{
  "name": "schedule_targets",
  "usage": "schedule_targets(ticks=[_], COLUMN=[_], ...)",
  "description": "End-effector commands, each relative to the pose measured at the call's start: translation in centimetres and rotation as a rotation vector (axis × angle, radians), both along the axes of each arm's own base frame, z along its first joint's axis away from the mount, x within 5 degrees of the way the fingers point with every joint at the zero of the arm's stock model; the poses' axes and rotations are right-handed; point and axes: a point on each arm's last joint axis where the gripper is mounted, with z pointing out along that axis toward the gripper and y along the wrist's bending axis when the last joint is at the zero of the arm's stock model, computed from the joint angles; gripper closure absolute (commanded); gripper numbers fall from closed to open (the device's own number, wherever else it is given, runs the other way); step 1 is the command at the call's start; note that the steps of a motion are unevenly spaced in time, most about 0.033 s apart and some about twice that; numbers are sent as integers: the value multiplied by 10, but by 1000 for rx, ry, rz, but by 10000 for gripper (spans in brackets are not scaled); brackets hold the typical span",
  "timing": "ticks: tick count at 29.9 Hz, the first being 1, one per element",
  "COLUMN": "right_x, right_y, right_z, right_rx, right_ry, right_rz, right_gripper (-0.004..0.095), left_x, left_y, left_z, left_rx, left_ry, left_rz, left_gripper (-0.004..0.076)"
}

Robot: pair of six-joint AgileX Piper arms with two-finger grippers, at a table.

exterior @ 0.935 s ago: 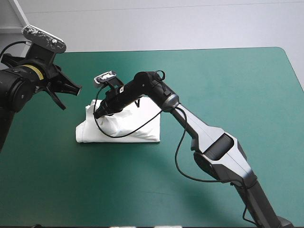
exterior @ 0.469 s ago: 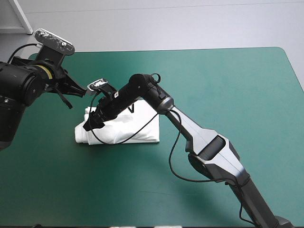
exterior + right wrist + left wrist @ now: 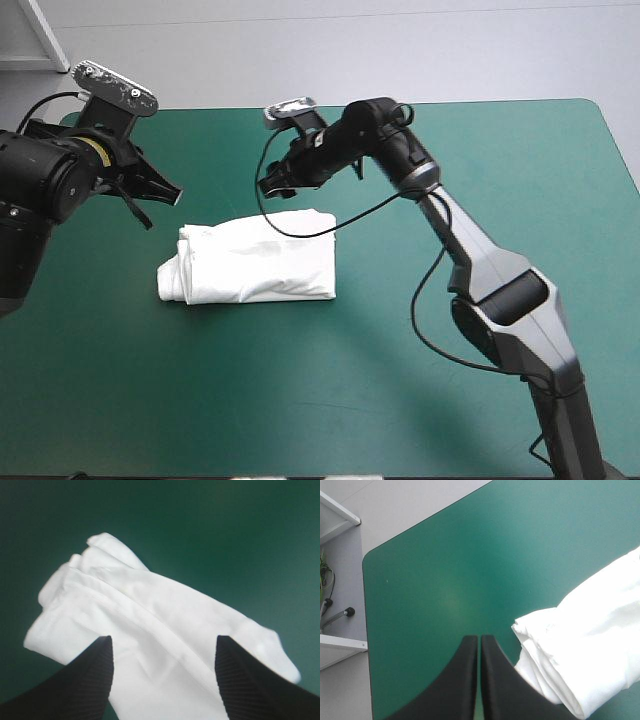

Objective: Fold the cloth

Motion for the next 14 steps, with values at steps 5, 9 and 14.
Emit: schedule_targets(ticks=[5, 9, 14], right_x=[-6, -2, 3], right_y=[-65, -67, -65], right_z=[-16, -52, -78], right_rx=[67, 81, 57], right_ry=[133, 199, 243], right_rz=[-40, -62, -68], right_gripper=[350, 349, 349], left_x=[-7, -6, -6], left_y=[4, 1, 0], left_z=[17, 18, 18], left_rx=[-23, -45, -58], left_ry=[-110, -118, -115], left_rz=[-7, -23, -30], left_gripper=[705, 705, 705])
